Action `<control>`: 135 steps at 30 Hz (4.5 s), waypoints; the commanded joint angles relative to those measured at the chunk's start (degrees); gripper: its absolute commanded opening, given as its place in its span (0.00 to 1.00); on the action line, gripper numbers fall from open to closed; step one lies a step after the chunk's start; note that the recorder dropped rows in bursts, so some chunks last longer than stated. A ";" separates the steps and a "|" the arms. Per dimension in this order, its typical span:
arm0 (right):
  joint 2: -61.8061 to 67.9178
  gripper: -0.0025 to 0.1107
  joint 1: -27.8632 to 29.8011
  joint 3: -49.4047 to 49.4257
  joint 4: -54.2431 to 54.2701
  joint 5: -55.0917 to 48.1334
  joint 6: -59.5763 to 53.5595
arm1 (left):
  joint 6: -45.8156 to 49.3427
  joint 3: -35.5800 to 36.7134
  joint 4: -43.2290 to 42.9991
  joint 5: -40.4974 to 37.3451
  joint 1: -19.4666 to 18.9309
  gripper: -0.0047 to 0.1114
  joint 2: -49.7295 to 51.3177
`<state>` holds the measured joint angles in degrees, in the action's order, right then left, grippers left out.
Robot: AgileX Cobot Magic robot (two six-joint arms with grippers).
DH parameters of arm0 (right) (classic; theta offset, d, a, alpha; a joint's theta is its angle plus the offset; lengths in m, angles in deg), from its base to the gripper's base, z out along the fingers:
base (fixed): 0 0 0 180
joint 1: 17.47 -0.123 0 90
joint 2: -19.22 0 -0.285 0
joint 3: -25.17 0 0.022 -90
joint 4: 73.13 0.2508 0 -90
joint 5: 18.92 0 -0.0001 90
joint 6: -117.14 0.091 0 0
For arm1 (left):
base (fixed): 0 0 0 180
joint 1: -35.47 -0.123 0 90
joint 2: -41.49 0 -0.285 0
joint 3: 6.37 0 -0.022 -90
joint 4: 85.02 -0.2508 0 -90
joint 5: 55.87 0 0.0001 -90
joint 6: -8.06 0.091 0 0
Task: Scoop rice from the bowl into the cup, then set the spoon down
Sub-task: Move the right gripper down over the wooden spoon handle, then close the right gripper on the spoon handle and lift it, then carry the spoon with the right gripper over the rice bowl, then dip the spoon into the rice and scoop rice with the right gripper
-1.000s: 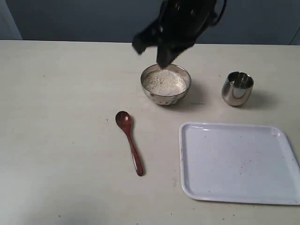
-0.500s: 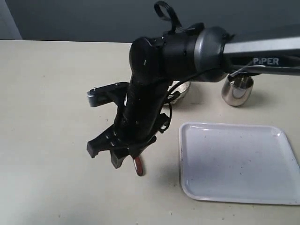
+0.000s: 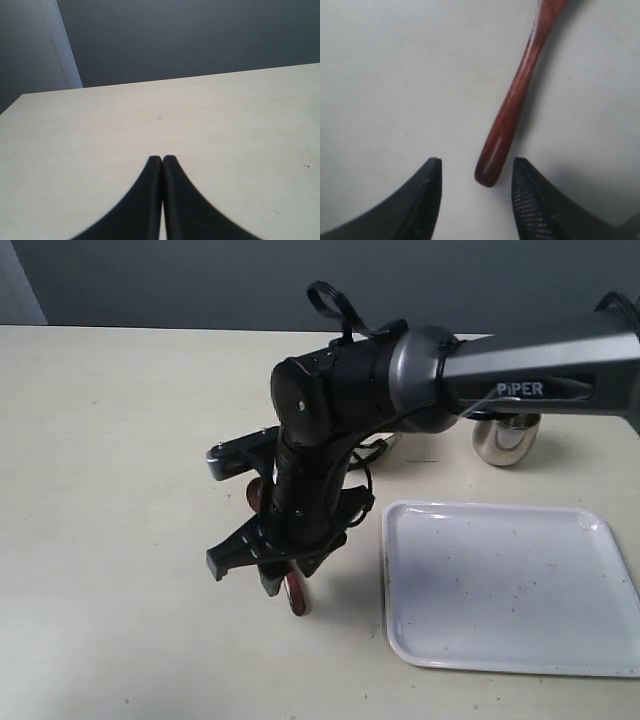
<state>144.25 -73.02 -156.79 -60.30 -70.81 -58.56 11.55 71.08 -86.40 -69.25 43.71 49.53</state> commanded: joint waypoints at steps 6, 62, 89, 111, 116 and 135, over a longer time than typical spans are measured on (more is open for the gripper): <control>2.36 0.41 0.06 0.20 -1.97 3.25 5.79 | -0.37 -0.23 -0.02 0.08 0.47 0.04 -0.25; -10.77 0.01 0.28 -15.17 -42.44 -18.08 0.29 | -0.37 -0.23 -0.02 0.08 0.47 0.04 -0.25; -4.35 0.01 10.30 -8.81 -54.94 -18.08 -19.97 | -0.37 -0.23 -0.02 0.08 0.47 0.04 -0.25; 5.32 0.01 7.05 -8.81 -75.38 -18.08 -16.74 | -0.37 -0.23 -0.02 0.08 0.47 0.04 -0.25; 6.84 0.01 5.84 -8.81 -77.23 -18.08 -18.40 | -0.37 -0.23 -0.02 0.08 0.47 0.04 -0.25; 11.62 0.01 3.52 -10.39 -72.64 -18.08 -27.87 | -0.37 -0.23 -0.02 0.08 0.47 0.04 -0.25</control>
<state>155.83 -69.62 -166.02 -137.91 -89.08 -83.41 11.55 71.08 -86.50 -69.25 43.71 49.53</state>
